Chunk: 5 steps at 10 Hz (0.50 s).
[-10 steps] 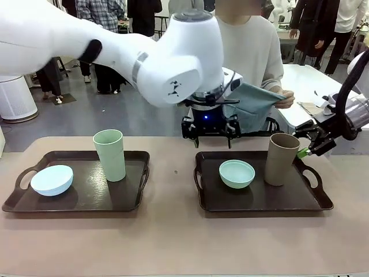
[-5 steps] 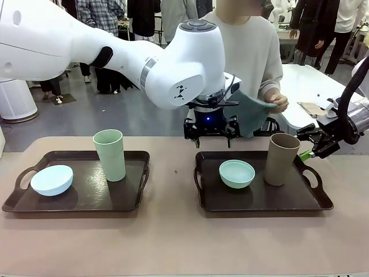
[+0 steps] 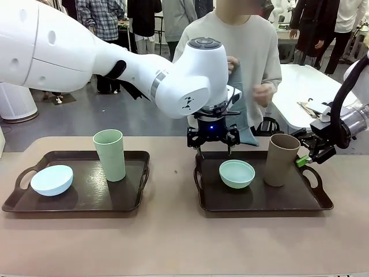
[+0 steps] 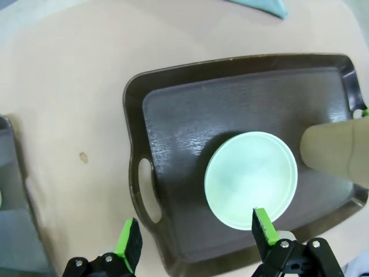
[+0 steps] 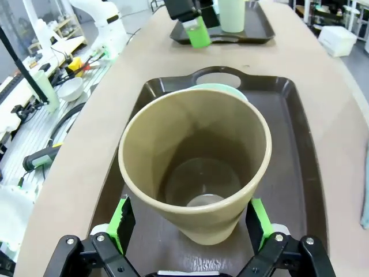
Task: Set up a tray with a mat and arrange the tableware.
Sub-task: Pick up the Picnic Bowl and Reusable plastic cup from the Handle tray in front of the human's position and hold them in the air.
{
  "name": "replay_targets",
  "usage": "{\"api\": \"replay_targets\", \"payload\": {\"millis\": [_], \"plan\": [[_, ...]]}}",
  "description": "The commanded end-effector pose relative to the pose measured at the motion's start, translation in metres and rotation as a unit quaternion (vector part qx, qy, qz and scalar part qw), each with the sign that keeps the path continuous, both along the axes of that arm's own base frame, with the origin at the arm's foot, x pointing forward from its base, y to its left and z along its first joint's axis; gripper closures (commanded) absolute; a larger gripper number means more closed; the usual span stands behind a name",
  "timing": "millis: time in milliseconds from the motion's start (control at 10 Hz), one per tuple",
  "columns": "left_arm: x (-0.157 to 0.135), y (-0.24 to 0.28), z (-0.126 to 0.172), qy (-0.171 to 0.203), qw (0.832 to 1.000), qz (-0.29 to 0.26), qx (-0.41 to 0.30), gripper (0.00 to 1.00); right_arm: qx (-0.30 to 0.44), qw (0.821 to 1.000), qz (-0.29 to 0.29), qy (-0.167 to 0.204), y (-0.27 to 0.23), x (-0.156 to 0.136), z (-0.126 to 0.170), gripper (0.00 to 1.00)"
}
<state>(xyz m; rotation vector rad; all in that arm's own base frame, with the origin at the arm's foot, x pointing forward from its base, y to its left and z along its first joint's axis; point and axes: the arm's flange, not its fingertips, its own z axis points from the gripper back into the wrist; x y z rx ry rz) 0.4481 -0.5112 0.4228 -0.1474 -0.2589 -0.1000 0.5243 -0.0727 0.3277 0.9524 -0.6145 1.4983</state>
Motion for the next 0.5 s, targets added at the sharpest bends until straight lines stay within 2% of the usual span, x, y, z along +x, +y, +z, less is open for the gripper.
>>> {"api": "replay_targets", "payload": {"millis": [0,400], "plan": [[0.005,-0.01,-0.003,-0.005,1.0,0.025,0.011,0.0,0.004,1.0,0.029,-0.002,0.008,-0.005,-0.01,0.0],[0.014,-0.022,-0.019,0.002,0.999,0.031,0.009,0.0,0.016,1.0,0.018,-0.016,0.026,0.008,-0.024,0.0]]}}
